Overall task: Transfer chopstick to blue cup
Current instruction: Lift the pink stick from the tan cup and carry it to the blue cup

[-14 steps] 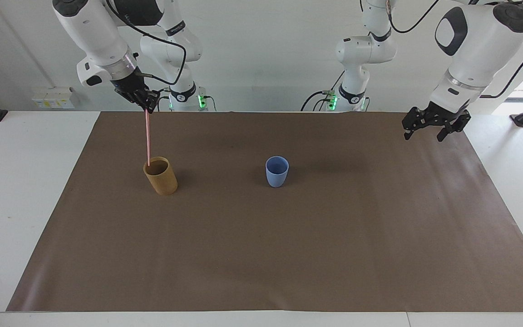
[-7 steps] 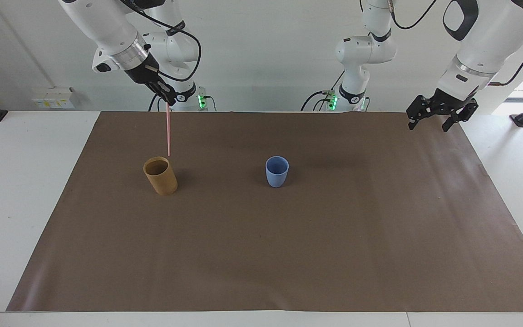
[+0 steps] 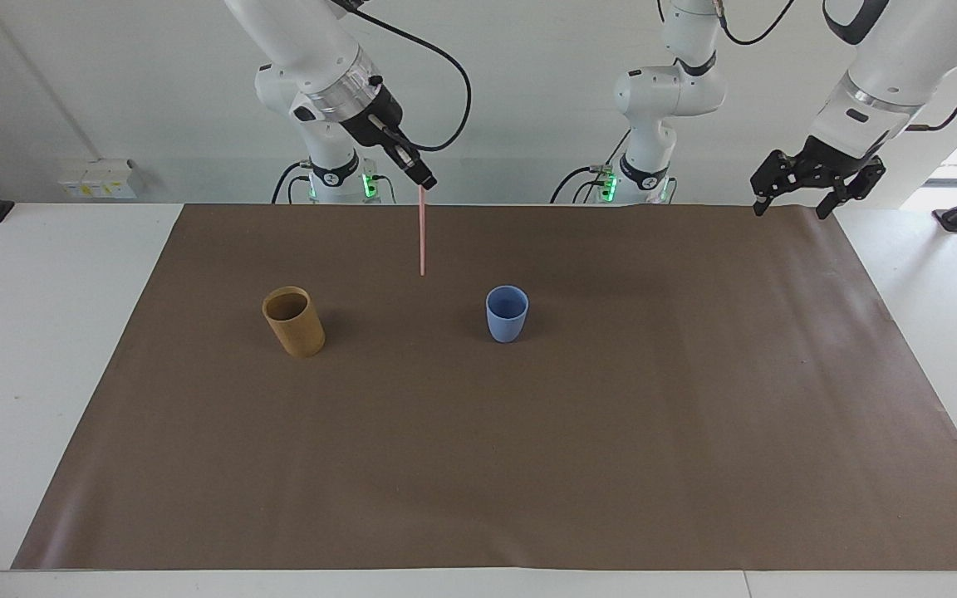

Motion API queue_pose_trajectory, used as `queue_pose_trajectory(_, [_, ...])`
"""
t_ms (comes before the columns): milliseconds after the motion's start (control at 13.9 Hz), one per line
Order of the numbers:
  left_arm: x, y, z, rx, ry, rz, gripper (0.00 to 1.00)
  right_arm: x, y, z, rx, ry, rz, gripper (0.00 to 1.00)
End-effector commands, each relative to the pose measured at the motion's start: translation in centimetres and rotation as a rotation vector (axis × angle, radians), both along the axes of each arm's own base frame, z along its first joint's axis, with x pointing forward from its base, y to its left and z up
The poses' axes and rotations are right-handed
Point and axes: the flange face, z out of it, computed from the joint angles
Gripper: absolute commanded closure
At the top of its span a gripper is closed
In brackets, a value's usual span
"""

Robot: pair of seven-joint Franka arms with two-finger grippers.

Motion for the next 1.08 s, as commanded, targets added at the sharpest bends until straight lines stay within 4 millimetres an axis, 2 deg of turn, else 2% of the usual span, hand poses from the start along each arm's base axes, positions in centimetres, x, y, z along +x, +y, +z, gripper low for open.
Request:
queue_pose_trajectory(0, [-0.4, 0.1, 0.8, 0.007, 0.003, -0.01, 0.0, 1.1, 4.1, -1.6, 0.052, 0.027, -0.06, 1.0])
queue_pose_trajectory(215, [-0.4, 0.5, 0.7, 0.007, 0.002, 0.003, 0.0, 1.1, 7.7, -3.1, 0.074, 0.015, -0.042, 1.0])
queue_pose_trajectory(359, [-0.3, 0.5, 0.8, 0.006, -0.006, 0.004, 0.0, 1.1, 9.3, -3.8, 0.082, -0.006, -0.039, 1.0])
queue_pose_trajectory(718, [-0.3, 0.5, 0.8, 0.006, -0.007, 0.002, 0.0, 0.8, 10.5, -6.9, 0.052, -0.003, 0.03, 1.0])
queue_pose_trajectory(1005, [-0.3, 0.5, 0.8, 0.006, -0.007, 0.001, 0.0, 0.6, 10.2, -9.1, 0.035, -0.003, 0.053, 1.0])
